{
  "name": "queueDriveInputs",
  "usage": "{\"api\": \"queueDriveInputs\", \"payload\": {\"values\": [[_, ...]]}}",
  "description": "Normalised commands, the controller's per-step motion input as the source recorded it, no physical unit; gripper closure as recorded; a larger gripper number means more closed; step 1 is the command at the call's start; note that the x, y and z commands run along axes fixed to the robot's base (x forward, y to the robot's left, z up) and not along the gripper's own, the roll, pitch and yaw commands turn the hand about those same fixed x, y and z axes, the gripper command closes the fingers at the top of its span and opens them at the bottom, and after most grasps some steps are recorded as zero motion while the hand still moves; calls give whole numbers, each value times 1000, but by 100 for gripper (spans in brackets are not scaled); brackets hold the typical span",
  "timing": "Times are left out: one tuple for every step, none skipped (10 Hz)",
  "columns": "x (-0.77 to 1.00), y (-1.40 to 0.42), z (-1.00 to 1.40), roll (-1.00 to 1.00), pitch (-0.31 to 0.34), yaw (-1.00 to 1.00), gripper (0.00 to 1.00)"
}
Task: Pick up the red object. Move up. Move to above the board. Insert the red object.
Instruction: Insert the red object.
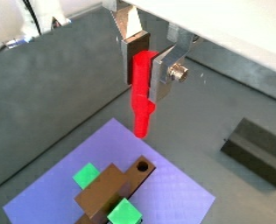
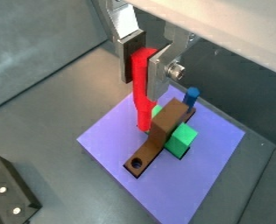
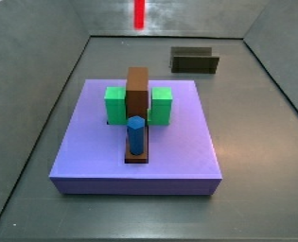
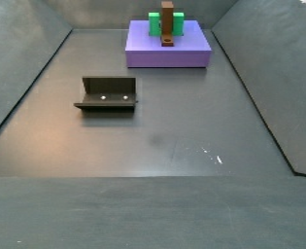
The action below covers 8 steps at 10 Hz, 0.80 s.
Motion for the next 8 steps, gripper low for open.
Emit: {"api": "queueDriveInputs", "payload": {"values": [[0, 43, -494, 0, -26, -83, 100], [0, 80, -374, 34, 0, -134, 100], [31, 0, -400, 80, 0, -214, 100], [40, 26, -486, 86, 0, -220, 100], [60, 31, -477, 67, 0, -131, 100], [94, 9, -529, 49, 0, -126, 100], [191, 0, -397, 17, 0, -94, 100], [103, 31, -383, 20, 0, -71, 100]]}}
